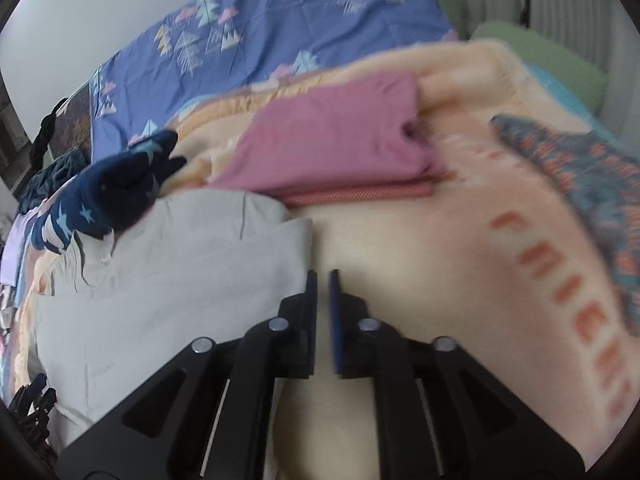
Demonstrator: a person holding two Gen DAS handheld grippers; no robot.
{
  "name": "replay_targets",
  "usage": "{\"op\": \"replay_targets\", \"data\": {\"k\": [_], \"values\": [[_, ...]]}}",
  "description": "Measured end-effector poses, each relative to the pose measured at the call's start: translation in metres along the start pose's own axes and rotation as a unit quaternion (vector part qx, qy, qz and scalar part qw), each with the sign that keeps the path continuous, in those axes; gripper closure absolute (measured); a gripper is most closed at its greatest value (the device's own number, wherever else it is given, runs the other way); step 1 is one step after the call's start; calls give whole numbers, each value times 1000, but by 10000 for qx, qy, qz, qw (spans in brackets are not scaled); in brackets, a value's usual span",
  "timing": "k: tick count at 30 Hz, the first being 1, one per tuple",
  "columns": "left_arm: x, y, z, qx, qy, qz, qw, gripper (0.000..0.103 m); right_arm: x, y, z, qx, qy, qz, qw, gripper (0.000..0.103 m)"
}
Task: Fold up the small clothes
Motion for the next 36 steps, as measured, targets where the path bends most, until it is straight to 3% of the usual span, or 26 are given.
{"op": "replay_targets", "data": {"k": [3, 5, 6, 8, 10, 15, 17, 18, 19, 20, 23, 26, 31, 36], "values": [[0, -1, 0, -4, 0, 17, 10000, 35, 23, 37, -57, -433, -520, -787, 9946, 92], [1, -2, 0, -15, -1, 26, 10000, 35, 50, 57, -66, -599, -448, -1198, 9900, 90], [1, -2, 0, -13, -3, 27, 10000, 35, 66, 63, -58, -481, -274, -1350, 9893, 87], [1, -2, 0, -8, -1, 27, 10000, 35, 90, 55, -22, 192, 198, -1398, 9898, 85], [0, -2, 0, 5, -1, 30, 10000, 35, 99, 48, 3, 85, 273, -1291, 9912, 85], [6, 8, -35, 24, -246, -106, 9996, 35, 95, 48, -19, 41, 169, -1213, 9925, 83], [19, 13, -63, 113, -462, -30, 9989, 34, 103, 40, -39, -67, 25, -1144, 9934, 72], [25, 16, -72, 86, -509, 35, 9987, 32, 109, 35, -49, -123, -45, -1076, 9941, 47], [35, 21, -81, -20, -534, 131, 9985, 27, 113, 26, -62, -130, -158, -941, 9954, 28], [43, 25, -86, -137, -510, 220, 9984, 20, 118, 21, -71, -167, -242, -868, 9958, 28], [73, 38, -85, -286, -40, 403, 9988, 20, 136, 3, -82, -149, -162, -862, 9960, 30], [109, 36, -81, 218, 432, 412, 9980, 20, 163, -16, -78, -301, 165, -754, 9966, 36], [141, 31, -96, 738, 386, 377, 9958, 20, 187, -43, -94, -1025, 245, -243, 9941, 48], [162, 30, -103, 1078, 361, 242, 9932, 20, 218, -51, -108, -1112, 289, -518, 9920, 53]]}}
Point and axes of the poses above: each gripper's, at about its wrist camera, not at the fingertips, and z roughly the way its jaws point, y to its left, x to its underside, the point moved 6 cm from there along z, roughly the way its jaws point, and after that the axes turned 10 degrees about y, right-handed, at the moved point
